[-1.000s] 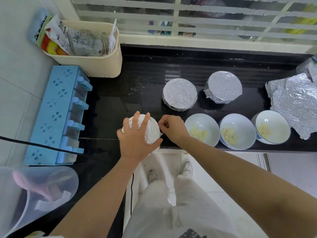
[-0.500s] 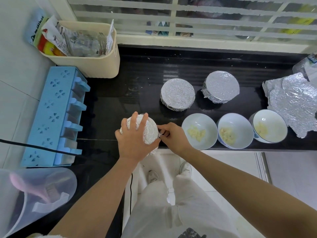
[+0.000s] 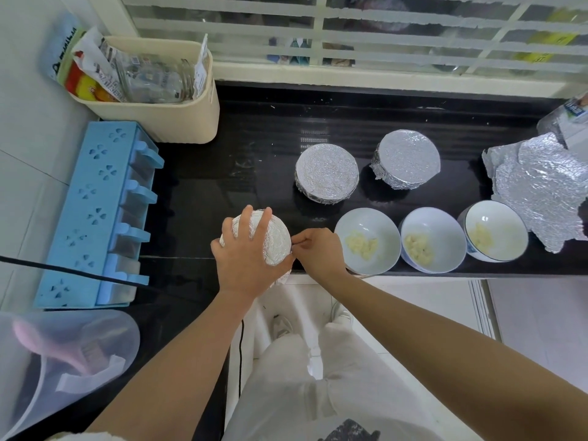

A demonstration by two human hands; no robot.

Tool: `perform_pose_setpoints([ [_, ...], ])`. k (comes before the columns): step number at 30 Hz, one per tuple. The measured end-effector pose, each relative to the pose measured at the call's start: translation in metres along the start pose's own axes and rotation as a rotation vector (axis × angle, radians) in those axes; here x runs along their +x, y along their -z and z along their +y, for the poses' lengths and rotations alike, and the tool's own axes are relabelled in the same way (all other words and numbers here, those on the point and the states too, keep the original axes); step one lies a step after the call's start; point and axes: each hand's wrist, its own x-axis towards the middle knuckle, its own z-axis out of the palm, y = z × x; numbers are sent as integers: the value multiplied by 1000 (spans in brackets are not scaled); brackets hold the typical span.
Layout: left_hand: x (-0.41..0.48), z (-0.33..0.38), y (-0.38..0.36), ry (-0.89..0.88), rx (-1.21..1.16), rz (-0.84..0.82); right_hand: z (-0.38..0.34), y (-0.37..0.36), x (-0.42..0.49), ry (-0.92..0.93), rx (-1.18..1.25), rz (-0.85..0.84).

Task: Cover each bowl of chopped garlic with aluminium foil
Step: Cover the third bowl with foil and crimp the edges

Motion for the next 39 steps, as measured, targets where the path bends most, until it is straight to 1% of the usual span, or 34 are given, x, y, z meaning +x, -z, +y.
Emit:
perform_pose_setpoints([
  [5,1,1,-3,40,-13,-8,-7,-9,-12,-43,111,-69],
  [11,3,12,2,198,-60,-41,-19,-13,4,-37,44,-28],
  [14,2,18,11,280,-133,-62,-25,-15,15,-12,-10,-22],
  [17,0,24,17,383,-279,-123,-27,-14,26,13,-53,-24],
  [19,-4,24,18,466,-356,-155,-29,-13,31,17,-38,-39],
  [21,-11,24,16,500,-350,-140,-30,-9,33,32,-45,-60],
  [23,-16,20,15,478,-284,-41,-30,-7,35,52,-63,-81],
  [25,-16,14,14,377,-236,21,-30,-6,37,69,-63,-94],
  [28,-6,7,10,135,-155,-8,-27,-3,39,87,-34,-119],
  [30,-1,3,7,62,-112,-52,-25,0,39,84,3,-153],
  [32,-1,1,3,54,-58,-57,-24,4,36,88,37,-180],
  [35,-1,2,0,62,-28,-42,-17,10,29,109,53,-178],
  [39,-1,1,-3,51,10,-30,-2,6,21,158,-31,-151],
])
